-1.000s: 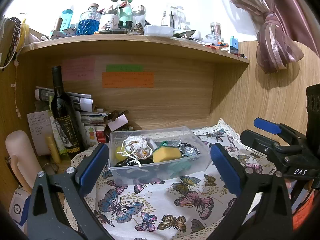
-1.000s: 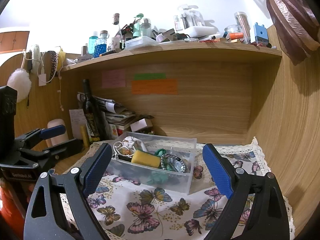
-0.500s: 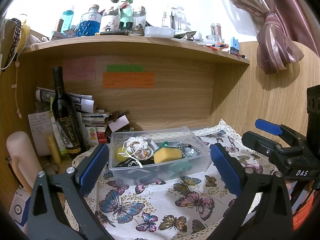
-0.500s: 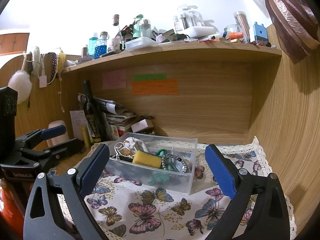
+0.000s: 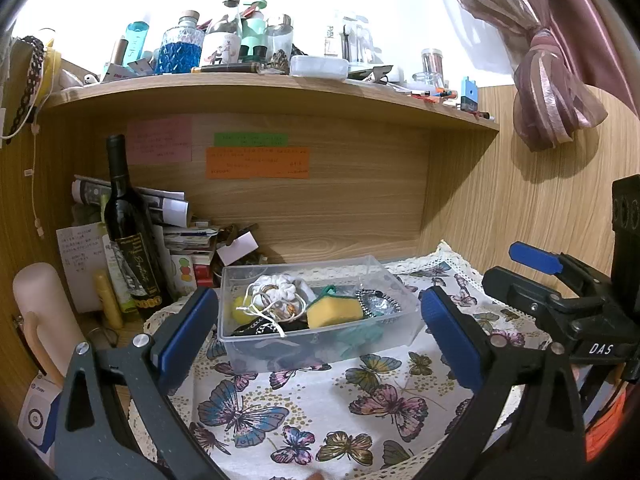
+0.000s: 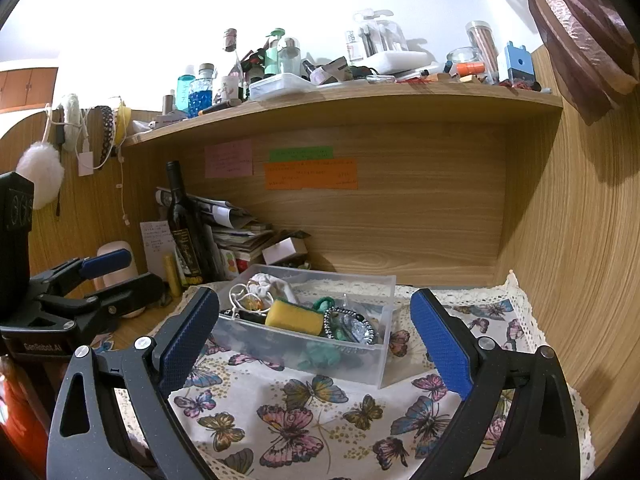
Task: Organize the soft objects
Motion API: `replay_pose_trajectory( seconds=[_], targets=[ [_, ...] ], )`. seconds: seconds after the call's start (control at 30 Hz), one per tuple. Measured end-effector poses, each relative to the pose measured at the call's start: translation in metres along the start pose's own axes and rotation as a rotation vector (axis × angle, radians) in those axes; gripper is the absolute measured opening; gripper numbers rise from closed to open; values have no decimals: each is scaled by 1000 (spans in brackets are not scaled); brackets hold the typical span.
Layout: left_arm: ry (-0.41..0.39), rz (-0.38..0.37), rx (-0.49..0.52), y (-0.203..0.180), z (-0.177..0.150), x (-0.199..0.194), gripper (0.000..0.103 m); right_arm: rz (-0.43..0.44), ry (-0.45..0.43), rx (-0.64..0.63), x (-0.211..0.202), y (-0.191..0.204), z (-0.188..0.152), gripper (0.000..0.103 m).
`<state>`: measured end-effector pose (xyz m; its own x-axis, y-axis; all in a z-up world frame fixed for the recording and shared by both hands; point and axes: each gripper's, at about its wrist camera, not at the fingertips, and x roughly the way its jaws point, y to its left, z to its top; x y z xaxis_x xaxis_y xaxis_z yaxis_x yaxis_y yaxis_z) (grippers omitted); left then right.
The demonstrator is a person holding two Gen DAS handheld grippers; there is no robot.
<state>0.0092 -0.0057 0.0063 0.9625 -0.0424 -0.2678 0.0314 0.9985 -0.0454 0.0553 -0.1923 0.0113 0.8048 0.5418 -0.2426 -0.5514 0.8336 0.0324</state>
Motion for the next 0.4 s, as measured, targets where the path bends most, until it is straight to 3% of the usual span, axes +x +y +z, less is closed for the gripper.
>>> replay_pose_trajectory(
  seconds=[0.4],
  targets=[
    [16, 1, -2, -2, -4, 5, 103, -17, 23, 14, 7, -6, -5, 98]
  ],
)
